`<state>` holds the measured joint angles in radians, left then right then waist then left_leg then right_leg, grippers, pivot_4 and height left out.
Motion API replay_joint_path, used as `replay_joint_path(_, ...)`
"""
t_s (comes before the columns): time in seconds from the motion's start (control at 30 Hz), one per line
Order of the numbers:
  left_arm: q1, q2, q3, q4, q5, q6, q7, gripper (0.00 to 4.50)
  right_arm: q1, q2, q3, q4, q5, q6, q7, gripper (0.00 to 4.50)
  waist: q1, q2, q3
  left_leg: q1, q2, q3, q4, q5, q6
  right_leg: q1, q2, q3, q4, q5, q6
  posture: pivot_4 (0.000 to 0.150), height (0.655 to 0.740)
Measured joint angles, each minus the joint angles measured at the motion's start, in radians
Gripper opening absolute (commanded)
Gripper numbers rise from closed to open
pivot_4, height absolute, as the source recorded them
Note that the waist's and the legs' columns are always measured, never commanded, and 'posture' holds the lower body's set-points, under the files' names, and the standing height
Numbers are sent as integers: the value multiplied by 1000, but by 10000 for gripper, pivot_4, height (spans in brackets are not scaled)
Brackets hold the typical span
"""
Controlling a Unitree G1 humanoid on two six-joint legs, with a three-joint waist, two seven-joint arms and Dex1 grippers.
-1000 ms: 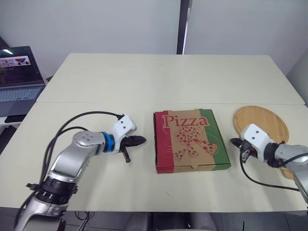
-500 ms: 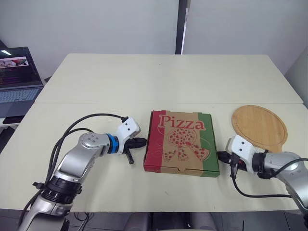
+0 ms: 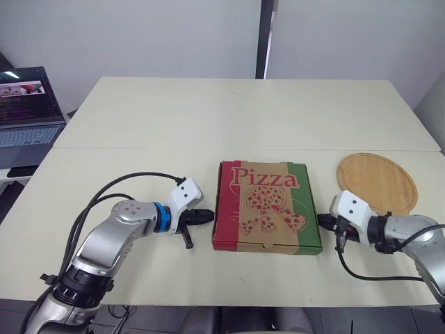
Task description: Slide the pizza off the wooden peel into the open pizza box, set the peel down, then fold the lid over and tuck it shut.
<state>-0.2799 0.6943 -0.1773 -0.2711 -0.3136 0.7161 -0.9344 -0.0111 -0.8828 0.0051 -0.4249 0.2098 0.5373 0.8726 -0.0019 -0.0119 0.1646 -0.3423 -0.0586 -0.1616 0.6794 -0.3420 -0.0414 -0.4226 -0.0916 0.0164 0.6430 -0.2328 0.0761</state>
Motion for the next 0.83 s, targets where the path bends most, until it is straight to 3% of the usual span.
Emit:
replay_joint_path(0.17, 13, 18, 24, 0, -1, -4, 5, 0, 1, -1, -11, 6, 2, -9, -1, 329, 0, 0, 0, 0, 0, 0, 0, 0, 0, 0, 0, 0, 0, 0, 0, 1500, 7400)
replay_joint_path(0.3, 84, 85, 162, 11, -23, -25, 5, 0, 51, -21, -178, 54, 22, -59, 3, 329, 0, 0, 0, 0, 0, 0, -1, 0, 0, 0, 0, 0, 0, 0, 0, 1500, 7400)
replay_joint_path(0.37, 149, 137, 269, 47, -26, -60, 0, 0, 85, -50, -307, 135, 11, -122, 4, 329, 0, 0, 0, 0, 0, 1, -1, 0, 0, 0, 0, 0, 0, 0, 0, 1500, 7400)
replay_joint_path(0.57, 321, 140, 456, 160, 11, -236, 55, 0, 105, -120, -483, 452, -16, -345, 39, 329, 0, 0, 0, 3, 0, 3, -2, 0, 1, 2, 0, 2, -1, 0, 0, 1500, 7400)
replay_joint_path(0.83, 416, 95, 537, 230, 27, -323, 114, 0, -18, -173, -483, 881, -79, -502, 15, 329, -5, 1, 0, 5, 1, 4, -3, -2, 3, 2, 0, 3, 0, 0, 0, 1500, 7400)
